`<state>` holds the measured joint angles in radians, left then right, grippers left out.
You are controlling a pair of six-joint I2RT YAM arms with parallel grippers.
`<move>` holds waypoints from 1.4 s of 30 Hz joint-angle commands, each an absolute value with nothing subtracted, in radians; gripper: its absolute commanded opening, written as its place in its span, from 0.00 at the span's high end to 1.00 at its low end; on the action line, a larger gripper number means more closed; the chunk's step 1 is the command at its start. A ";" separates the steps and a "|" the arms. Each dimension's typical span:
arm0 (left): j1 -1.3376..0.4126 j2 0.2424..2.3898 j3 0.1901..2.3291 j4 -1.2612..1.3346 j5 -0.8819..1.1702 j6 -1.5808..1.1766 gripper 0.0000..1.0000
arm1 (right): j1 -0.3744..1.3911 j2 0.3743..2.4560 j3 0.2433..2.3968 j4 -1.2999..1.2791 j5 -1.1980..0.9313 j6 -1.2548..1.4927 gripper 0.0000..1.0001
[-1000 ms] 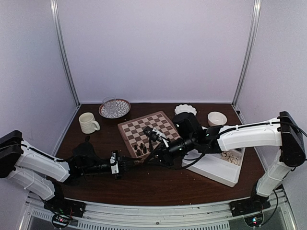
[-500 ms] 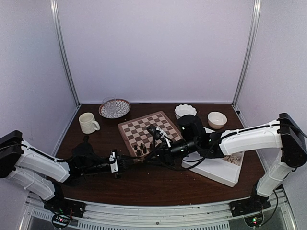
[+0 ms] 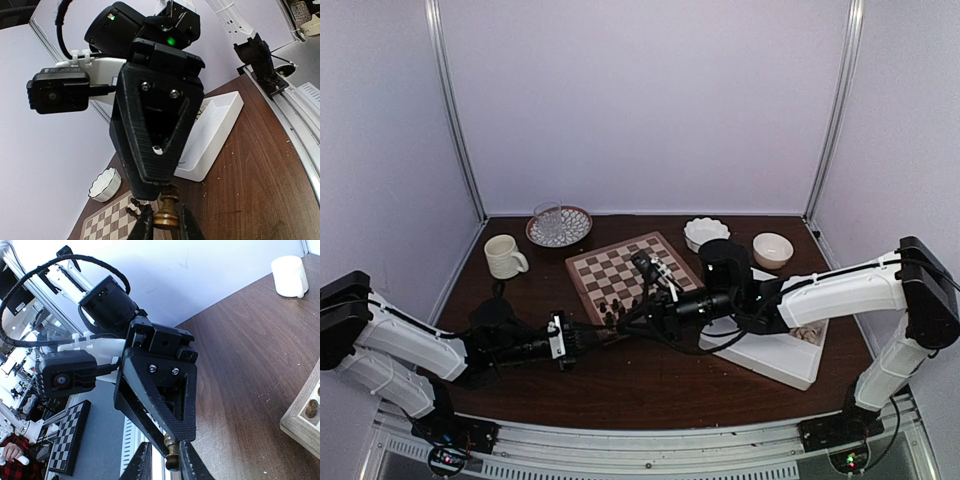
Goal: Set up the chess pieces on the board
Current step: Pass from the left arm to the right
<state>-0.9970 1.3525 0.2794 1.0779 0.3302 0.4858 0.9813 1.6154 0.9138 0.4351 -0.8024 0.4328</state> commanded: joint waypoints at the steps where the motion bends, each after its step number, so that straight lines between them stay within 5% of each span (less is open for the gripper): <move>1: -1.002 1.365 0.270 1.162 0.312 0.456 1.00 | 0.979 1.606 0.900 0.484 -0.777 0.442 0.75; 7: -1.002 1.363 0.266 1.176 0.288 0.446 1.00 | 0.979 1.603 0.900 0.460 -0.751 0.427 0.69; 25: -1.002 1.366 0.272 1.175 0.284 0.433 1.00 | 0.981 1.626 0.911 0.458 -0.752 0.436 0.74; 39: -1.002 1.373 0.278 1.172 0.290 0.425 1.00 | 0.982 1.651 0.923 0.469 -0.759 0.457 0.81; 42: -1.002 1.371 0.278 1.170 0.291 0.425 1.00 | 0.983 1.652 0.925 0.469 -0.757 0.459 0.89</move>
